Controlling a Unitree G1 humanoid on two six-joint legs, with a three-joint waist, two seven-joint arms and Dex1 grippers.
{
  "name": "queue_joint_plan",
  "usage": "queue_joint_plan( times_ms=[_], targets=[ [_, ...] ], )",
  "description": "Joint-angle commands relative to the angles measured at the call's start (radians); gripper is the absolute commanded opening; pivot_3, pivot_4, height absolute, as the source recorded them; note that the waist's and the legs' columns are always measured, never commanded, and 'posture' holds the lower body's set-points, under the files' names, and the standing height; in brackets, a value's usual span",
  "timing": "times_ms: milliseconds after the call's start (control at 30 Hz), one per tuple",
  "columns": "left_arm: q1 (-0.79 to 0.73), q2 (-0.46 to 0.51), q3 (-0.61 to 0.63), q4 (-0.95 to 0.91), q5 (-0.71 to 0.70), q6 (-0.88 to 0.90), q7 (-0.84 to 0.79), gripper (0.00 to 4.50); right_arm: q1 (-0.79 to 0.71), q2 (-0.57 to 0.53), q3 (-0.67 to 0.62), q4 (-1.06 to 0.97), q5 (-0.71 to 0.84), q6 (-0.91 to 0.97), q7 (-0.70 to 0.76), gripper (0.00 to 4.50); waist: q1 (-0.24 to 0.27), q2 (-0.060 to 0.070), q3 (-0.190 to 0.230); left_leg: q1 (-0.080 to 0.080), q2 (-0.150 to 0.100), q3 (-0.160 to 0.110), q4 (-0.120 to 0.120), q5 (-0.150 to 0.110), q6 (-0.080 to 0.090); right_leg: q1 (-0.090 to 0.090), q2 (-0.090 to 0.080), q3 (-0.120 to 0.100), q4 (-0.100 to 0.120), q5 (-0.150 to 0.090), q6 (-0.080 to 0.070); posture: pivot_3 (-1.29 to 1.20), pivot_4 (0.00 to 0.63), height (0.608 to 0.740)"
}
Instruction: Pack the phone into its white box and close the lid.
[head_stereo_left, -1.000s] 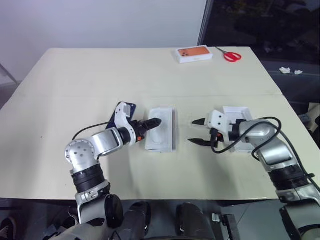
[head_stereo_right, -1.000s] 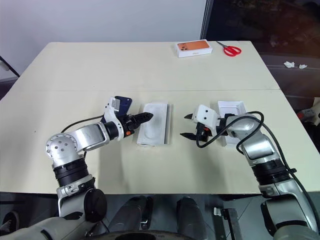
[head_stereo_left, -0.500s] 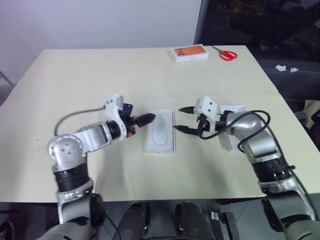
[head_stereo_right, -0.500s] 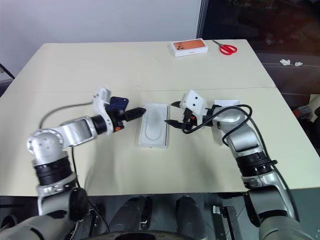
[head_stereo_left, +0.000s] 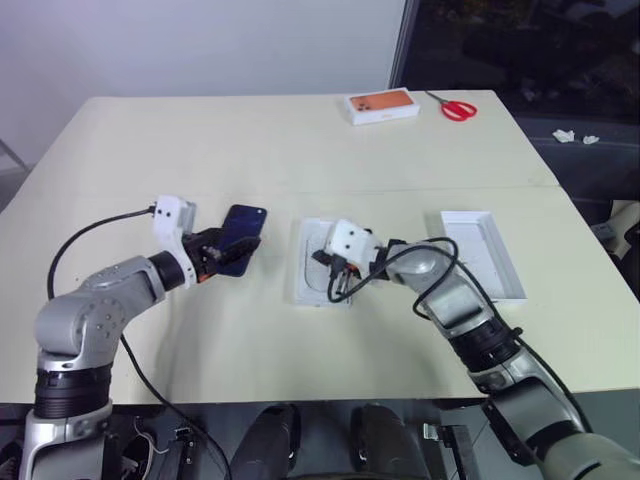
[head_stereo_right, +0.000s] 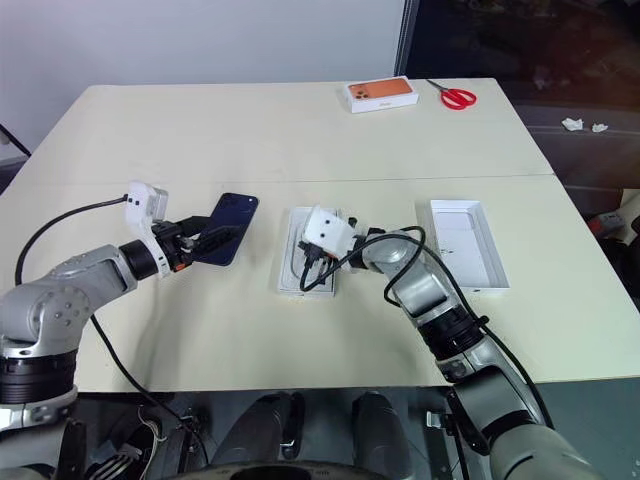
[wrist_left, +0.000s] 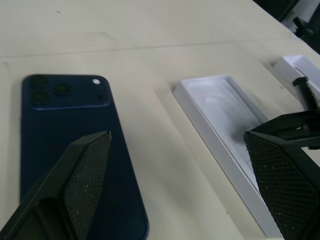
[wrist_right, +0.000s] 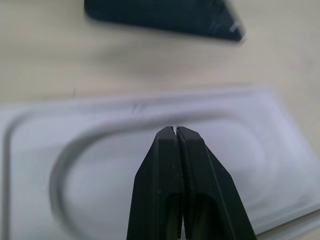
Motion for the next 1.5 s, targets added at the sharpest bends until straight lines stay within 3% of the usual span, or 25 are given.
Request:
queue_joint_plan(
  times_ms=[33,233,467,733,867,1100,1300,1500],
  targets=[
    [0.021,0.005,-0.005,-0.028,0.025,-0.037,-0.016,4.5,-0.003,-0.025,0.014,-0.014,-0.036,0.011,0.02,0.1,-0.001,0.0,0.0,0.0,0.0,0.0,0.0,0.0,0.0,0.0,0.0,0.0,0.0,0.0,0.0,0.0,0.15,0.74],
    [0.023,-0.018,-0.02,-0.036,0.034,-0.036,-0.013,4.5,0.0,-0.079,0.035,-0.052,-0.086,0.026,0.062,0.1,0.002,0.0,0.0,0.001,0.0,-0.001,-0.001,-0.001,0.001,0.001,0.0,-0.001,0.0,0.0,0.0,0.0,0.15,0.74],
    [0.016,-0.026,-0.026,-0.026,0.042,-0.035,-0.016,4.5,0.015,-0.066,0.034,-0.076,-0.085,0.037,0.071,0.1,0.001,0.0,0.0,0.001,0.0,-0.001,-0.001,-0.001,0.001,0.001,0.0,-0.001,0.0,0.0,0.0,0.0,0.15,0.74],
    [-0.02,0.013,0.075,0.077,0.02,-0.01,-0.022,4.5,-0.061,-0.041,-0.113,-0.058,0.01,0.027,0.047,0.1,-0.002,0.0,0.0,0.001,0.0,-0.001,-0.001,0.0,0.001,0.0,0.001,-0.001,0.0,0.0,0.0,0.0,0.15,0.74],
    [-0.093,0.062,0.156,0.277,0.005,0.024,-0.04,4.5,-0.142,0.046,-0.106,-0.023,0.011,0.044,0.007,0.1,-0.009,0.0,0.0,0.001,0.001,-0.001,-0.002,0.0,0.0,-0.001,0.002,-0.001,0.001,0.0,0.0,0.0,0.15,0.74],
    [-0.227,0.107,0.108,0.571,0.081,0.034,-0.099,4.5,-0.245,0.217,-0.032,0.18,-0.042,-0.029,-0.07,0.1,-0.002,-0.001,0.0,0.0,0.0,-0.001,-0.002,0.004,-0.007,-0.002,0.001,-0.002,0.002,0.0,0.0,0.0,0.15,0.74],
    [-0.397,0.12,-0.027,0.853,0.217,-0.026,-0.222,4.5,-0.348,0.351,0.049,0.447,-0.134,-0.09,-0.15,0.1,-0.004,-0.001,0.0,0.0,0.0,-0.001,-0.002,0.005,-0.007,-0.007,0.001,-0.002,0.003,0.0,0.0,0.0,0.15,0.74],
    [-0.492,0.088,-0.136,1.081,0.313,-0.047,-0.389,4.5,-0.364,0.388,0.105,0.595,-0.218,-0.109,-0.189,0.1,-0.008,-0.001,-0.001,0.0,-0.001,0.0,-0.002,0.005,-0.008,-0.009,0.002,-0.002,0.005,0.0,0.0,0.0,0.15,0.74]
  ],
)
